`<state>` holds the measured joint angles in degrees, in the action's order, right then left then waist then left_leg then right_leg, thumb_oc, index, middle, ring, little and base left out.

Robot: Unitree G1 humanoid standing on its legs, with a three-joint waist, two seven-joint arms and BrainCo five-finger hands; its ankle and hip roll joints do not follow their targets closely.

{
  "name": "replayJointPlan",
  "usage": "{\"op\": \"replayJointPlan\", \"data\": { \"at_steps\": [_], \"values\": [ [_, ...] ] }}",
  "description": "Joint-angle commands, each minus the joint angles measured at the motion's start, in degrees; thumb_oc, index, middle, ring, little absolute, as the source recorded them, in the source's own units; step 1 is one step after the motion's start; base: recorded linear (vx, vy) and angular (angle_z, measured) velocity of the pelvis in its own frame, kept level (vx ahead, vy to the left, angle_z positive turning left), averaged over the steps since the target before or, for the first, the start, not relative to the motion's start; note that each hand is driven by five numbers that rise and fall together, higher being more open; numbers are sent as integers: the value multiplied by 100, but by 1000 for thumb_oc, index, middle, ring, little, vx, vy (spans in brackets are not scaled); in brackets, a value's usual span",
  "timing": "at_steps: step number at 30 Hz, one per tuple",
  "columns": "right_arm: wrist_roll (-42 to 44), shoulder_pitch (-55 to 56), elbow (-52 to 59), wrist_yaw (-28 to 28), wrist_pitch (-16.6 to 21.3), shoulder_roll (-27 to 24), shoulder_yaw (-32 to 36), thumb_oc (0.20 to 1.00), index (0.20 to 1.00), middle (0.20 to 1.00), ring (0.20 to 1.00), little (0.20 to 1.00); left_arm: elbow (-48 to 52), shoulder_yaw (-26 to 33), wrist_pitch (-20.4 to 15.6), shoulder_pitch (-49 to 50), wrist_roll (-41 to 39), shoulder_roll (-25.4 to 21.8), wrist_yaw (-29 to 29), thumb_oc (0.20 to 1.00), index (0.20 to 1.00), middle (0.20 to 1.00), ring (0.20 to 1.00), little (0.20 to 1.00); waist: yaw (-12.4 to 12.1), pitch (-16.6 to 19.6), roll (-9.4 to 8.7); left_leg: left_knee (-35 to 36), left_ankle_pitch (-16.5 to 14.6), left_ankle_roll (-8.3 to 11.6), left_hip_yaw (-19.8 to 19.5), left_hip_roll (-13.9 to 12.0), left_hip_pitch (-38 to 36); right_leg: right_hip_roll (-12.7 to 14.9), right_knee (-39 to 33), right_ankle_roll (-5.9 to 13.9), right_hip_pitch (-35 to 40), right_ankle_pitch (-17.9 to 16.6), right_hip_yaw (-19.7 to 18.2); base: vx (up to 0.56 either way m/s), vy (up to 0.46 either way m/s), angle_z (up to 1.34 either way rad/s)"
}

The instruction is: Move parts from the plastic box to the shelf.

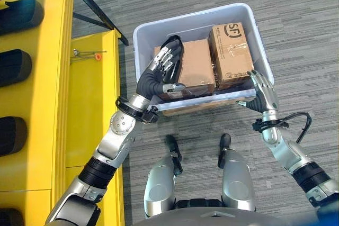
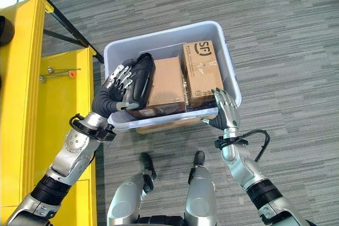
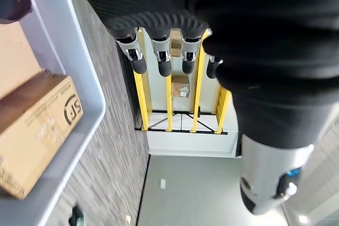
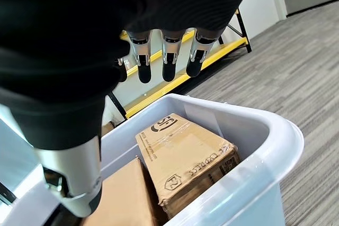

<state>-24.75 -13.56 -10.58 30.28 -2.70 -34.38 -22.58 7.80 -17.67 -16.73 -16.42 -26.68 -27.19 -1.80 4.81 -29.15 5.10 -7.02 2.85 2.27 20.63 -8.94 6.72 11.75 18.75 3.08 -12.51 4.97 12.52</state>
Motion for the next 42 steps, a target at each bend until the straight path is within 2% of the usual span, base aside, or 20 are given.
{"op": "replayJointPlan", "data": {
  "at_steps": [1, 5, 9, 16, 17, 18, 19, 20, 21, 24, 31, 37, 40, 42],
  "values": [
    [213, -356, 368, -117, 307, 49, 120, 1000, 1000, 1000, 1000, 1000, 201, 50, 154, -379, 373, 233, 708, 1000, 1000, 1000, 1000, 1000, 70, 136, -70, -251, -311, 214, -485, -204, -100, 99, 88, 275, 78, 7, -276, 14, 98, -12],
    [146, -437, 534, -332, 234, 14, -12, 1000, 1000, 1000, 1000, 1000, -778, 123, 543, -1032, 507, 515, 2077, 1000, 1000, 1000, 1000, 1000, 338, 91, -113, -365, -336, 272, -334, -247, 34, 29, 116, 294, -191, -14, -477, -8, 70, -29],
    [231, -497, 528, -241, 255, 14, -1, 1000, 1000, 1000, 1000, 1000, -1521, 287, 801, -1512, 734, 649, 3041, 1000, 1000, 1000, 1000, 1000, 480, -12, -223, -528, -358, 305, -266, -306, 250, -47, 185, 294, -458, -39, -594, -40, 6, -24],
    [378, -650, 853, 385, 560, 78, 224, 1000, 1000, 1000, 1000, 1000, -2451, 483, 1271, -2065, 966, 700, 3790, 1000, 1000, 1000, 1000, 1000, 618, -65, -431, -651, -339, 371, -170, -425, 740, -180, 189, 328, -998, -130, -697, -39, -8, -13],
    [452, -689, 1047, 428, 631, 99, 348, 1000, 1000, 1000, 1000, 1000, -2660, 526, 1343, -2116, 1016, 739, 3970, 1000, 1000, 1000, 1000, 1000, 652, -65, -460, -706, -465, 428, -205, -423, 826, -193, 200, 386, -1092, -40, -734, 12, 77, -19],
    [497, -767, 1345, 405, 777, 126, 499, 1000, 1000, 1000, 1000, 1000, -2928, 630, 1525, -2219, 1106, 820, 4380, 1000, 1000, 1000, 1000, 1000, 695, -65, -511, -760, -477, 451, -187, -439, 1047, -244, 165, 402, -1303, -64, -791, -14, 105, -22],
    [513, -848, 1731, 362, 861, 156, 638, 1000, 1000, 1000, 1000, 1000, -3460, 755, 1785, -2425, 1254, 908, 5118, 1000, 1000, 1000, 1000, 1000, 747, -65, -596, -850, -490, 474, -169, -464, 1321, -308, 176, 407, -1576, -84, -856, -80, 66, -21],
    [535, -849, 1876, 343, 897, 164, 688, 1000, 1000, 1000, 1000, 1000, -3730, 837, 1915, -2486, 1381, 938, 5597, 1000, 1000, 1000, 1000, 1000, 756, -65, -648, -916, -509, 478, -182, -459, 1460, -344, 198, 411, -1697, -83, -883, -69, 18, -20],
    [588, -872, 1913, 235, 834, 172, 670, 1000, 1000, 1000, 1000, 1000, -3984, 852, 2055, -2524, 1520, 943, 5870, 1000, 1000, 1000, 1000, 1000, 751, -65, -696, -991, -527, 480, -199, -466, 1574, -360, 235, 415, -1800, -86, -897, -39, -15, -10],
    [712, -927, 1903, 259, 757, 135, 556, 1000, 1000, 1000, 1000, 1000, -4423, 893, 2257, -2621, 1588, 926, 6056, 1000, 1000, 1000, 1000, 1000, 744, -65, -772, -1121, -551, 488, -242, -472, 1804, -376, 272, 409, -1971, -92, -926, -28, -7, -4],
    [914, -1212, 1754, 189, 584, 113, 411, 1000, 1000, 1000, 1000, 1000, -5027, 747, 2701, -2994, 1228, 737, 5975, 1000, 1000, 1000, 1000, 1000, 750, -65, -879, -1129, -476, 473, -322, -411, 2196, -436, 251, 377, -2262, -159, -957, -16, -5, -3],
    [967, -1381, 1615, 220, 483, 111, 293, 1000, 1000, 1000, 1000, 1000, -5450, 721, 2692, -3242, 1167, 750, 5927, 1000, 1000, 1000, 1000, 1000, 805, -65, -981, -1284, -505, 486, -329, -435, 2438, -486, 292, 333, -2450, -175, -980, -19, -26, -5],
    [1020, -1434, 1551, 236, 479, 115, 267, 1000, 1000, 1000, 1000, 1000, -5570, 676, 2645, -3331, 1248, 716, 5670, 1000, 1000, 1000, 1000, 1000, 826, -65, -1032, -1342, -525, 491, -325, -456, 2517, -506, 286, 319, -2494, -184, -979, -16, -38, -2],
    [1061, -1477, 1534, 215, 454, 99, 270, 1000, 1000, 1000, 1000, 1000, -5619, 638, 2459, -3368, 1344, 695, 5203, 1000, 1000, 1000, 1000, 1000, 840, -65, -1052, -1379, -546, 490, -314, -467, 2556, -513, 292, 316, -2520, -181, -982, -14, -19, -4]
  ]
}}
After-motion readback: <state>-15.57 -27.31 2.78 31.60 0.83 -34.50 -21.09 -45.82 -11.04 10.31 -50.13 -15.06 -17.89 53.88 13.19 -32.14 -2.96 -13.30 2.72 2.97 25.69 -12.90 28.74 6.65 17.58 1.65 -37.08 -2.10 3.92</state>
